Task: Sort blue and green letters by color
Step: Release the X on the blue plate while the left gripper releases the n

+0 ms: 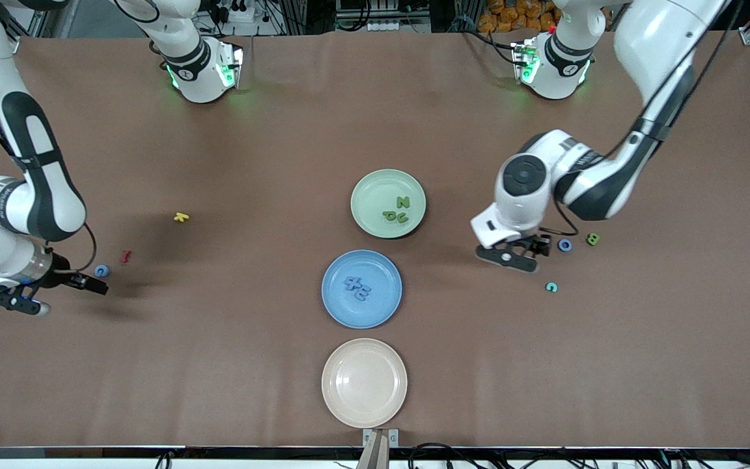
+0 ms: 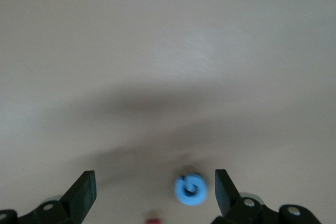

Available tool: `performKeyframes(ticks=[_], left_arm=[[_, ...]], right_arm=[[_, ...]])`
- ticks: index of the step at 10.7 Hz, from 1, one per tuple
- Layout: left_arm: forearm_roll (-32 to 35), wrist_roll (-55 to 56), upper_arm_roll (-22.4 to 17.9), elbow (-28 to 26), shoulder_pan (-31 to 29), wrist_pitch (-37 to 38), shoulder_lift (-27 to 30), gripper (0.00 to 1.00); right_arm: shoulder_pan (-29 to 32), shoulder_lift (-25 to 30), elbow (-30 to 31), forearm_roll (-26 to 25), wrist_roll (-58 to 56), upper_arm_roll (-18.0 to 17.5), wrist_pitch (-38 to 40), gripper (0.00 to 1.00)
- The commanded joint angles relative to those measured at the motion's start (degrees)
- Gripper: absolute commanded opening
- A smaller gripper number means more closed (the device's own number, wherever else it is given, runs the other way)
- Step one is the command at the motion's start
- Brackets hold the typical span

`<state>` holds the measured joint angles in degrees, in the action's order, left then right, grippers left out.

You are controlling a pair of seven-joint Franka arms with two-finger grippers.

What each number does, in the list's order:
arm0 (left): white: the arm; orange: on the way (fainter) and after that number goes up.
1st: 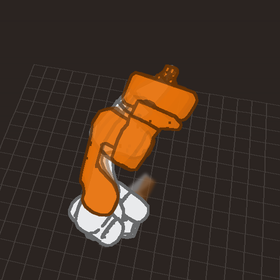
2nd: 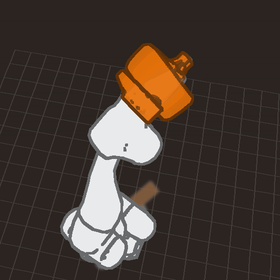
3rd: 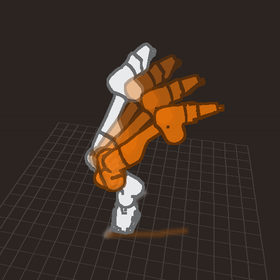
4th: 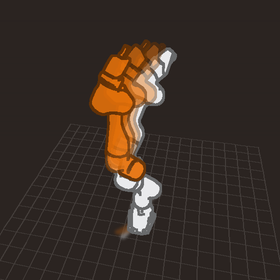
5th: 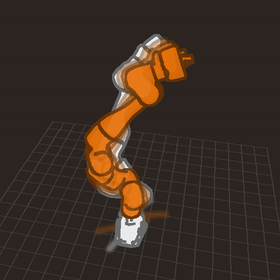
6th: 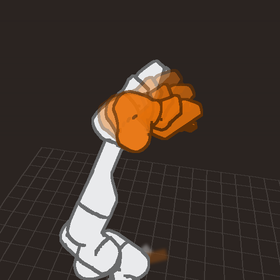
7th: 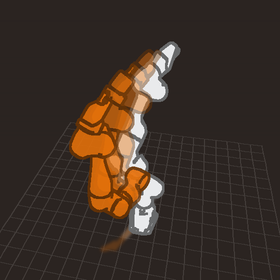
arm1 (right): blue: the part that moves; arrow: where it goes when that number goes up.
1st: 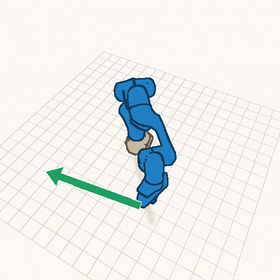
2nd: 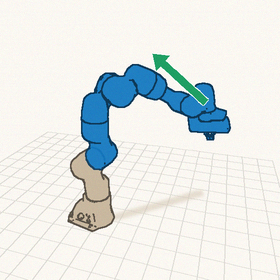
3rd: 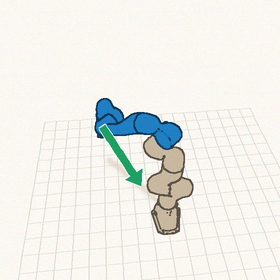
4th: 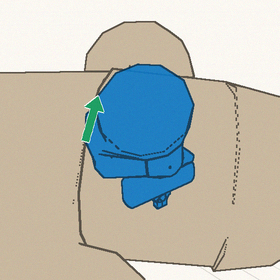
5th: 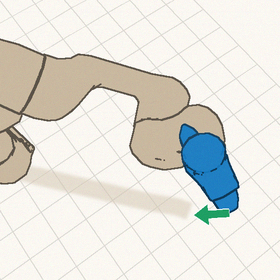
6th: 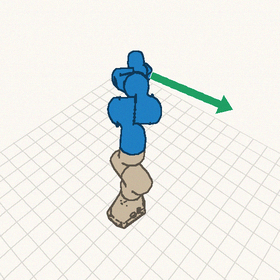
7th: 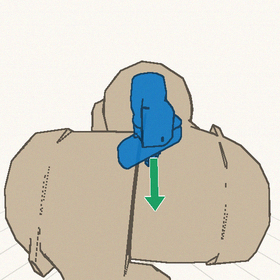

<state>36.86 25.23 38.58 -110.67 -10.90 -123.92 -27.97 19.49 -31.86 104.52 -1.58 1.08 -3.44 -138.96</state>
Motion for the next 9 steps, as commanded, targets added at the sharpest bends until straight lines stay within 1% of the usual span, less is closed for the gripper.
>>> performKeyframes(ticks=[1, 2, 3, 4, 7, 9], left_arm=[[-1.0, -8.2, 6.5, -3.8, -13.3, 0.4, 1.4, 1.0], [-0.9, -9.4, 8.3, -4.9, -17.3, 0.1, 1.2, 1.0], [-0.9, -11.3, 8.9, -6.3, -20.4, -1.0, 1.1, 1.0], [-0.9, -13.5, 9.0, -8.0, -22.2, -2.9, 1.0, 1.0], [-0.8, -19.0, 9.0, -13.0, -27.7, -9.6, 1.1, 1.0], [-0.8, -21.7, 9.1, -15.1, -30.5, -9.8, 1.9, 1.0]], right_arm=[[1.6, 4.6, 7.4, -0.6, -0.1, 0.5, -1.1, 1.0], [1.6, 4.7, 9.1, -0.6, -0.1, 0.9, -3.1, 1.0], [1.7, 4.8, 11.2, -0.5, -0.1, 0.9, -5.9, 1.0], [2.0, 4.4, 12.3, -0.5, -0.1, 1.0, -8.4, 1.0], [2.4, 2.9, 12.9, -0.5, -0.2, 1.1, -10.5, 1.0], [2.6, 1.1, 13.3, -0.6, -0.3, 1.2, -13.9, 1.0]])
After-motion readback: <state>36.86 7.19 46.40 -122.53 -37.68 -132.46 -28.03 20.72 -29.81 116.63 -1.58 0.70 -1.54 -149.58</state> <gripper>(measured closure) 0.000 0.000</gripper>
